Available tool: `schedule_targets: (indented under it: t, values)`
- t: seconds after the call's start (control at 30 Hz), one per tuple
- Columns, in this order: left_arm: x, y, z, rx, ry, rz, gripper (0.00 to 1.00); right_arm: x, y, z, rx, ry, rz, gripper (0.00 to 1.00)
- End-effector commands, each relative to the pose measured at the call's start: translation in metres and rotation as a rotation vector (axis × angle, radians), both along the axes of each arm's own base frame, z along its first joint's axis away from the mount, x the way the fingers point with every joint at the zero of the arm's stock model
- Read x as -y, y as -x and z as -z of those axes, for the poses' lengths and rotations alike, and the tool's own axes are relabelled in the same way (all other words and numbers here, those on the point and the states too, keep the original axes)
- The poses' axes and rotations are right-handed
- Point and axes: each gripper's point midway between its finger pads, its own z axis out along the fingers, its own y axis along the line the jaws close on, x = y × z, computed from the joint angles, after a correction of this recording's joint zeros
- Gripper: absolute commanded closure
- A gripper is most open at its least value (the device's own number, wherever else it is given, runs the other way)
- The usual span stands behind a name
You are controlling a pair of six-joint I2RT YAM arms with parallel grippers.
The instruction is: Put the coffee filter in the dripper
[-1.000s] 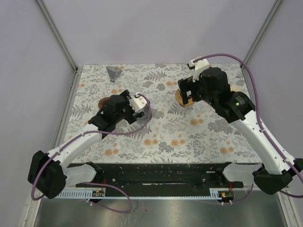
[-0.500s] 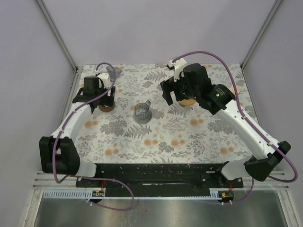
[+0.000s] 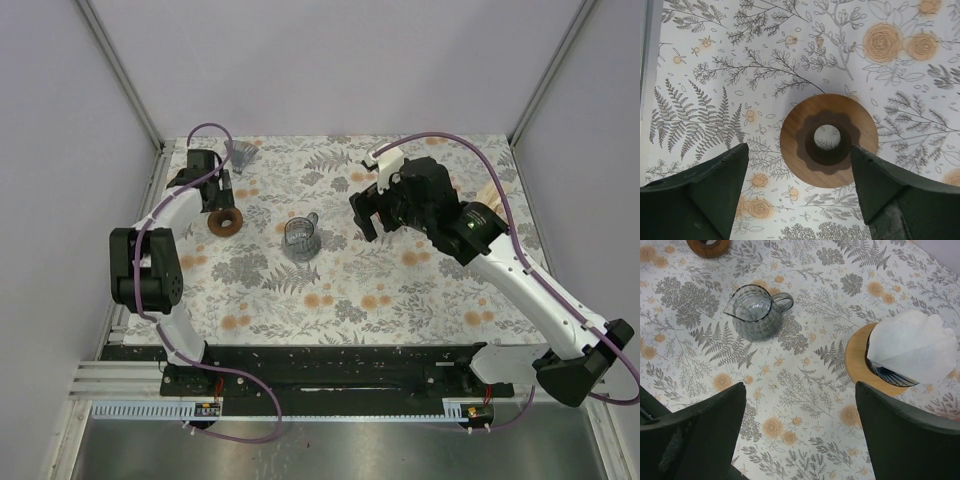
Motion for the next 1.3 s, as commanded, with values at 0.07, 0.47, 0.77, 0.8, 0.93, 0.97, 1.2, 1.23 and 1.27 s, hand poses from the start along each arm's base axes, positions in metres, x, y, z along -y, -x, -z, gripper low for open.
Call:
schedule_targets:
  t: [0.07,0.47,0.77,0.8,0.93,0.97,1.2,1.23,1.27]
  values:
    - [-0.031,-0.026,0.003,0.007,-0.024,-0.105,0.2,-0.009,0.0,-0.027,0.084,-0.068,-0.038,0.02]
    - [-0.016,-0.004,0.048,-0.096,0.122,-0.079,0.33,-0.005,-0.006,-0.02,0.09,-0.027,-0.02,0.01]
    - [-0.009,0.006,0.06,-0.12,0.15,-0.056,0.34,-0.004,-0.01,-0.013,0.079,0.001,-0.009,0.01]
    - [-0.01,0.007,0.066,-0.137,0.148,-0.058,0.38,-0.004,-0.01,-0.013,0.08,0.002,-0.008,0.01]
    - [-0.009,0.007,0.072,-0.151,0.17,-0.06,0.62,-0.004,-0.009,-0.015,0.085,0.001,-0.009,0.01]
    - [-0.009,0.007,0.07,-0.147,0.174,-0.058,0.69,-0.003,-0.01,-0.014,0.084,0.002,-0.007,0.01]
    - [-0.003,-0.001,0.026,-0.05,0.168,0.021,1.0,-0.002,-0.009,-0.014,0.083,0.004,-0.006,0.01]
    - [0.0,-0.001,0.018,-0.034,0.167,0.046,1.0,-0.001,-0.009,-0.014,0.083,0.006,-0.002,0.01]
    - [0.002,-0.001,0.01,-0.024,0.16,0.074,1.0,-0.002,-0.008,-0.014,0.082,0.005,-0.006,0.01]
